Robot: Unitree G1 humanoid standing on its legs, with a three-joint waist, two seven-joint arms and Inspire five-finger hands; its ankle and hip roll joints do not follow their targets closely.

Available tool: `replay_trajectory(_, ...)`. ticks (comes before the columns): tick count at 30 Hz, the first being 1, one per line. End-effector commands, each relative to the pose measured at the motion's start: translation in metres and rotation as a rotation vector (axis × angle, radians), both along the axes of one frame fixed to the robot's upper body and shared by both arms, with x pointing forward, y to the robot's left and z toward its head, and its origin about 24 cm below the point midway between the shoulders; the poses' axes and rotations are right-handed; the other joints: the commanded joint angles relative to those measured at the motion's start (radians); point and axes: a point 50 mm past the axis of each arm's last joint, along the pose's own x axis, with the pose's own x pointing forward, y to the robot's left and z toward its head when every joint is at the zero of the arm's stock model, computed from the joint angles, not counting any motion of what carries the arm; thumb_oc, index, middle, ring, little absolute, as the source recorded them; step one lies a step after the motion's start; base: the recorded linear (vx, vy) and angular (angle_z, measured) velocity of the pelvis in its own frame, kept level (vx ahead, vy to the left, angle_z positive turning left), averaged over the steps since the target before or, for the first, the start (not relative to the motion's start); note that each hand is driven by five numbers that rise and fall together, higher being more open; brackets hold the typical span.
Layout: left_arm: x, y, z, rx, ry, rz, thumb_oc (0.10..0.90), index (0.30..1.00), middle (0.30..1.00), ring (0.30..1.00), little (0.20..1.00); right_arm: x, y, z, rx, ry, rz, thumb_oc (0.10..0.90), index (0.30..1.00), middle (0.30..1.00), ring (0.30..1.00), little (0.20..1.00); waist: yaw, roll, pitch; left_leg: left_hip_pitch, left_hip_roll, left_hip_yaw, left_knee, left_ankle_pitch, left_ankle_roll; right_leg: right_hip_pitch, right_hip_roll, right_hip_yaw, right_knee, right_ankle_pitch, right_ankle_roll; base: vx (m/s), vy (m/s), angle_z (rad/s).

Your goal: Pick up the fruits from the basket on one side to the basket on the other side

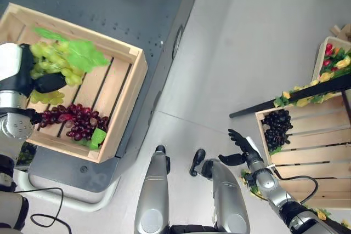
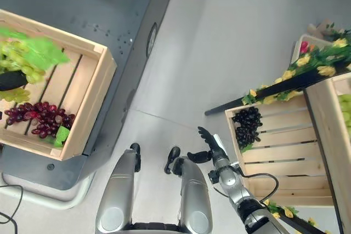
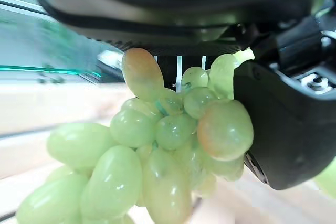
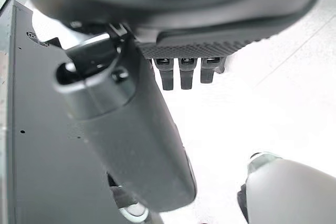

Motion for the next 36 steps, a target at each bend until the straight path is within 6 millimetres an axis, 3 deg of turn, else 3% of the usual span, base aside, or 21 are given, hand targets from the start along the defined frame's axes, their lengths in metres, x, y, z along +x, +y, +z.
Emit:
replay_trajectory(1, -0.013, -0.001, 0.056, -0.175, -0.415, -0.080, 0.400, 0.300, 0.300, 0.300, 0.300, 0.000, -0.022, 0.016, -0.001, -0.105, -0.106, 0.800, 0.900, 0.900, 0.900, 0.900, 0.000, 0.083, -0.052, 0.143, -0.109, 0.031, -0.189, 0.004, 0.108, 0.126, -0.031, -0.004, -0.034, 0.043, 0.024, 0.00, -0.032, -0.05)
replay_trajectory(5, -0.015, -0.003, 0.056, -0.250, -0.461, -0.119, 0.400, 0.300, 0.300, 0.300, 0.300, -0.001, -0.019, 0.016, 0.008, -0.108, -0.102, 0.800, 0.900, 0.900, 0.900, 0.900, -0.002, 0.092, -0.075, 0.181, -0.114, 0.028, -0.217, 0.006, 0.108, 0.157, -0.035, 0.000, -0.059, 0.050, 0.030, 0.03, -0.026, 0.00)
replay_trajectory(7, -0.015, -0.008, 0.055, -0.392, -0.522, -0.212, 0.400, 0.300, 0.300, 0.300, 0.300, 0.001, -0.009, 0.024, 0.037, -0.149, -0.074, 0.800, 0.900, 0.900, 0.900, 0.900, -0.001, 0.109, -0.125, 0.257, -0.123, 0.024, -0.282, 0.018, 0.104, 0.217, -0.038, 0.005, -0.118, 0.071, 0.045, 0.08, -0.055, -0.11)
replay_trajectory(10, -0.014, -0.014, 0.054, -0.471, -0.543, -0.282, 0.400, 0.300, 0.300, 0.300, 0.300, 0.003, -0.003, 0.030, 0.061, -0.175, -0.054, 0.800, 0.900, 0.900, 0.900, 0.900, -0.003, 0.118, -0.149, 0.297, -0.127, 0.020, -0.318, 0.028, 0.100, 0.254, -0.035, 0.006, -0.158, 0.078, 0.049, 0.05, -0.046, -0.06)
replay_trajectory(14, -0.002, -0.035, 0.045, -0.700, -0.492, -0.475, 0.400, 0.300, 0.300, 0.300, 0.300, 0.009, 0.014, 0.047, 0.121, -0.227, 0.017, 0.800, 0.900, 0.900, 0.900, 0.900, -0.001, 0.136, -0.212, 0.382, -0.142, -0.004, -0.407, 0.058, 0.082, 0.344, -0.015, 0.010, -0.271, 0.081, 0.046, 0.07, -0.054, 0.02)
replay_trajectory(19, 0.010, -0.062, 0.039, -0.854, -0.417, -0.666, 0.400, 0.300, 0.300, 0.300, 0.300, 0.021, 0.028, 0.075, 0.213, -0.251, 0.173, 0.800, 0.900, 0.900, 0.900, 0.900, 0.007, 0.141, -0.281, 0.457, -0.147, -0.038, -0.513, 0.103, 0.057, 0.440, 0.019, 0.000, -0.405, 0.095, 0.037, 0.06, -0.115, -0.02)
replay_trajectory(28, 0.038, -0.116, 0.066, -0.916, -0.280, -0.996, 0.400, 0.300, 0.300, 0.300, 0.300, 0.049, 0.063, 0.148, 0.433, -0.244, 0.534, 0.800, 0.900, 0.900, 0.900, 0.900, 0.000, 0.125, -0.384, 0.532, -0.140, -0.075, -0.691, 0.195, 0.018, 0.541, 0.058, 0.000, -0.617, 0.173, 0.037, 0.02, -0.133, -0.01)
replay_trajectory(31, 0.050, -0.135, 0.083, -0.875, -0.254, -1.063, 0.400, 0.300, 0.300, 0.300, 0.300, 0.065, 0.082, 0.189, 0.463, -0.297, 0.623, 0.800, 0.900, 0.900, 0.900, 0.900, -0.003, 0.122, -0.412, 0.553, -0.138, -0.082, -0.750, 0.222, 0.008, 0.565, 0.068, 0.007, -0.683, 0.208, 0.043, -0.01, -0.121, -0.05)
replay_trajectory(35, 0.062, -0.153, 0.094, -0.865, -0.233, -1.103, 0.400, 0.300, 0.300, 0.300, 0.300, 0.076, 0.106, 0.219, 0.619, -0.230, 0.694, 0.800, 0.900, 0.900, 0.900, 0.900, -0.008, 0.120, -0.433, 0.565, -0.137, -0.088, -0.787, 0.240, -0.001, 0.581, 0.078, 0.015, -0.737, 0.234, 0.044, 0.01, -0.099, -0.05)
replay_trajectory(36, 0.069, -0.162, 0.096, -0.859, -0.213, -1.122, 0.400, 0.300, 0.300, 0.300, 0.300, 0.081, 0.120, 0.229, 0.670, -0.203, 0.711, 0.800, 0.900, 0.900, 0.900, 0.900, -0.007, 0.118, -0.443, 0.569, -0.136, -0.089, -0.800, 0.245, -0.003, 0.580, 0.081, 0.018, -0.742, 0.238, 0.044, 0.02, -0.090, -0.07)
